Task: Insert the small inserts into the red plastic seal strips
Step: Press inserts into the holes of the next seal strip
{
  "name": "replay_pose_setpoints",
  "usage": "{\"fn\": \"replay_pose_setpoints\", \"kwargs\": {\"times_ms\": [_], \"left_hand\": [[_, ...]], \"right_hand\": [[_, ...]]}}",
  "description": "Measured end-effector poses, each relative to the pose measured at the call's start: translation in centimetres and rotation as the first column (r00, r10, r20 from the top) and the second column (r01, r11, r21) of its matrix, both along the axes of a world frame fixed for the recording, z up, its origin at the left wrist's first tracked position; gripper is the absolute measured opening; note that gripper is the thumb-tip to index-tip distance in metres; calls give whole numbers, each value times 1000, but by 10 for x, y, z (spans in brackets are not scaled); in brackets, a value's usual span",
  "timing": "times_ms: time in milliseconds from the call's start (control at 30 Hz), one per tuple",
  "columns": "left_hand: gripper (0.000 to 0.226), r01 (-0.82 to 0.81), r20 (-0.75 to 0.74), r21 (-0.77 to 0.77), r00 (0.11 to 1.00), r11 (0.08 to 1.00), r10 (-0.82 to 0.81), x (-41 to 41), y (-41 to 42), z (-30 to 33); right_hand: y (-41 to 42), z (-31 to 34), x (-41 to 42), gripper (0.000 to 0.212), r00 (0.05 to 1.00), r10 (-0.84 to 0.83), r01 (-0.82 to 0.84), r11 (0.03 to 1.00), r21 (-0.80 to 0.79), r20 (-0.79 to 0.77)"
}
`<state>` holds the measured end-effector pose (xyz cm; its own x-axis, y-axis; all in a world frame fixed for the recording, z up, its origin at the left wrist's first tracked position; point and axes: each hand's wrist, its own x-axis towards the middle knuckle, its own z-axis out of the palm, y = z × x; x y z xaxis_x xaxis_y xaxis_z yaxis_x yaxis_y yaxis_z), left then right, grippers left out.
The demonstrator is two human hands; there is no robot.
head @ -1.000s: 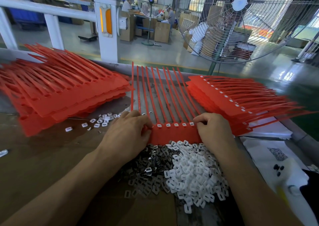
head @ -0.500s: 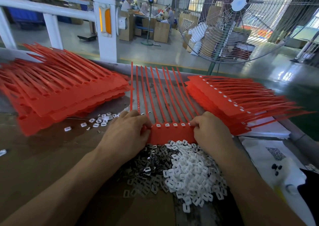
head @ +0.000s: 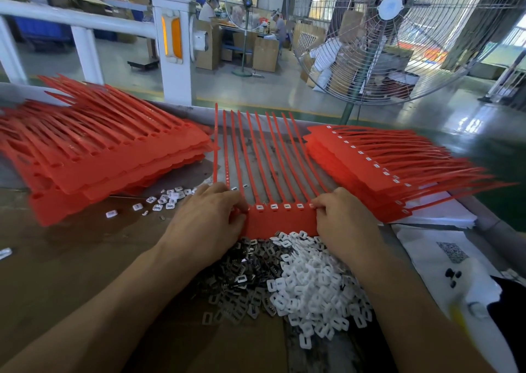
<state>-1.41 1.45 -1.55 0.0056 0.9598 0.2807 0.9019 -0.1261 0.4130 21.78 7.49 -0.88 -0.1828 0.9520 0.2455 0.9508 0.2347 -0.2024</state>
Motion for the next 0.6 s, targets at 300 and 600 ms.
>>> {"fn": "replay_pose_setpoints", "kwargs": {"times_ms": [300,600], "left_hand": [[20,5,7,16,1000,1000,-5,0,0,-1],[20,2,2,9,1000,1000,-2,0,-1,1]], "right_hand": [[0,9,15,4,898,269,-364,899,-245,-347],[2,9,13,10,862,342,-463,832,-305,-373]]}}
